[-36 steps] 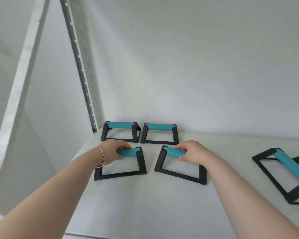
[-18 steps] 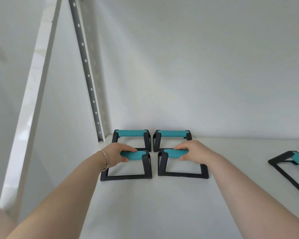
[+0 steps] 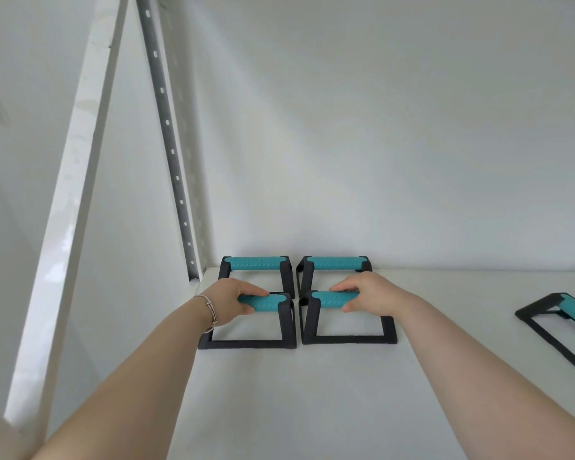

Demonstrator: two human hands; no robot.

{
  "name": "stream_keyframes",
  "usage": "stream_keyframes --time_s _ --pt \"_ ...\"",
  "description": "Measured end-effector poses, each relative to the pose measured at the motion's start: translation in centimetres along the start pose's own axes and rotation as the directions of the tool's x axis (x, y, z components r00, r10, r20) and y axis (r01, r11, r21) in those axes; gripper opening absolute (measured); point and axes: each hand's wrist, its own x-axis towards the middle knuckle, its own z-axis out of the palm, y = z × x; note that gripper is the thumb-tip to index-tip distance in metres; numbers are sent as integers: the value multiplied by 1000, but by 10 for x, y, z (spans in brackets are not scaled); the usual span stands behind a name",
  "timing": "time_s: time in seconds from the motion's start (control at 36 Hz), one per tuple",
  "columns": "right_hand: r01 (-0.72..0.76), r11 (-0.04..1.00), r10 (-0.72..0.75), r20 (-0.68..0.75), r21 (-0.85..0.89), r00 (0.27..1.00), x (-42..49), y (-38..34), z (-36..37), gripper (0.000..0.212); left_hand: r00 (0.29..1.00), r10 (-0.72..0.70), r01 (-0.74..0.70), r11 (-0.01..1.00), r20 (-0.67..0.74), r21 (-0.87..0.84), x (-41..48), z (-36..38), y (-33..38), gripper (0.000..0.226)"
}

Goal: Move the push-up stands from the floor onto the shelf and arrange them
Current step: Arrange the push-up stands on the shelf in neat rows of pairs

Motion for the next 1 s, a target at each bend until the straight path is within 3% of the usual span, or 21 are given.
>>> stream_keyframes --time_s 1.0 --pt "40 999 -41 -22 -35 999 8 12 2 50 1000 -14 15 999 -6 45 13 0 -1 41"
